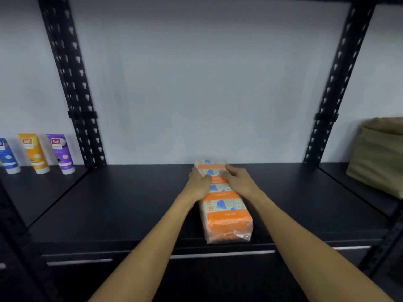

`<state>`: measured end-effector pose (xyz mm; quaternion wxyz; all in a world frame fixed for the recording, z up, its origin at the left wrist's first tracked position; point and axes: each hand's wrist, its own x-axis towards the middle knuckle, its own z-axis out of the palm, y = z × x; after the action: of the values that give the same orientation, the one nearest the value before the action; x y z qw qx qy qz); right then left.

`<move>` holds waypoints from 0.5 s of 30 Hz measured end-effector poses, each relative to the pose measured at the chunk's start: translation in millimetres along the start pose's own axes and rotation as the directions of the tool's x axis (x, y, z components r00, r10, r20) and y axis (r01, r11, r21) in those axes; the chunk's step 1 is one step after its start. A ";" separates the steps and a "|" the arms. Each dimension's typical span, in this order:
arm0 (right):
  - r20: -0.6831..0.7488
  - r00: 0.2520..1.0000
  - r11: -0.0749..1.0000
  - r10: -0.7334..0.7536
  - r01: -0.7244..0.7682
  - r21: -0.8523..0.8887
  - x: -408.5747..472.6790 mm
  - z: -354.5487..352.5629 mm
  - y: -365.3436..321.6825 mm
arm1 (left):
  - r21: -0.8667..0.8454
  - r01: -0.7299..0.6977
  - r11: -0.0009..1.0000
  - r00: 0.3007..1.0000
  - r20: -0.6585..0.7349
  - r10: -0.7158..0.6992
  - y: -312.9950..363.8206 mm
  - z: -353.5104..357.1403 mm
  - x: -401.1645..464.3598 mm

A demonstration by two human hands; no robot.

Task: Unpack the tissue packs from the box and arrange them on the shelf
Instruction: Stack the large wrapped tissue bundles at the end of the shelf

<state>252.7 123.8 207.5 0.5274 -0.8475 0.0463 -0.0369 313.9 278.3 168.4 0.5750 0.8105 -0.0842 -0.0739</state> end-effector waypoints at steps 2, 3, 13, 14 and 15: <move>-0.113 0.992 0.984 -0.063 0.042 -0.173 -12.1 -2.5 -11.0 | 0.116 -0.023 0.993 0.999 -0.022 0.025 9.2 -6.7 4.9; -0.141 0.985 0.975 -0.100 0.068 -0.213 -24.5 -2.4 -18.3 | 0.149 -0.058 0.987 0.997 -0.047 0.066 19.8 -10.6 0.7; -0.055 0.959 0.655 -0.277 0.146 -0.742 -98.4 51.9 0.4 | 0.647 -0.330 0.688 0.944 0.249 0.218 35.9 -4.9 37.7; -0.084 0.947 0.656 -0.310 0.149 -0.740 -96.7 53.1 5.2 | 0.629 -0.336 0.701 0.942 0.240 0.237 31.0 -2.4 37.8; -0.113 0.932 0.652 -0.345 0.151 -0.743 -94.5 54.9 9.1 | 0.617 -0.344 0.708 0.939 0.222 0.263 28.1 -0.3 36.3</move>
<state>164.6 179.8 173.9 0.1302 -0.9727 0.0044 -0.1921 347.9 261.4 194.2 0.2577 0.9277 -0.2700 0.0079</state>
